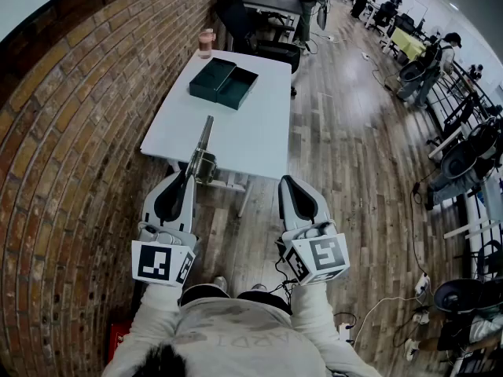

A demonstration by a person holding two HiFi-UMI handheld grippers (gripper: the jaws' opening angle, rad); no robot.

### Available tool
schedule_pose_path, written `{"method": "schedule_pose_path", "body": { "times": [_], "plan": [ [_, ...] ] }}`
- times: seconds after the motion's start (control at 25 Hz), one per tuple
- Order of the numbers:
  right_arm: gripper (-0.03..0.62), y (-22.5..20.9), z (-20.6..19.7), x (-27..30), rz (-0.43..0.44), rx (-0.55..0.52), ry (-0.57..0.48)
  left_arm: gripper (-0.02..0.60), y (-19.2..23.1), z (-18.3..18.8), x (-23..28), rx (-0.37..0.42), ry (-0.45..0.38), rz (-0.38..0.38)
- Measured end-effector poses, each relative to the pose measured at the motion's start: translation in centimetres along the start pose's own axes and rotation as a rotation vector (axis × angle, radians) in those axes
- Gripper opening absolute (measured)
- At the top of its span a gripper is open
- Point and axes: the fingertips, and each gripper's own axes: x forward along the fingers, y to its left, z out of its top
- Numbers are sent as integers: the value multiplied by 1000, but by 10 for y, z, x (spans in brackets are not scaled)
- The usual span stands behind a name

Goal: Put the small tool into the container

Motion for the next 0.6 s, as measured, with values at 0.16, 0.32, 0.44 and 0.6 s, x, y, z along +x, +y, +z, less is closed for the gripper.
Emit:
{"method": "schedule_pose_path", "body": {
  "times": [0.16,0.32,0.44,0.6],
  "plan": [
    [11,4,0,7,-4,-7,1,34,8,-2,1,-3,1,-4],
    [11,7,-7,14,-14,5,0,34,17,-4,4,-4,-1,-13],
    [11,11,-1,20,-25,-2,-19,34,22,-6,6,-4,-4,-25],
    [11,11,1,24,-56,20,-54,34,29,-7,10,-7,-5,-50]
  ]
}}
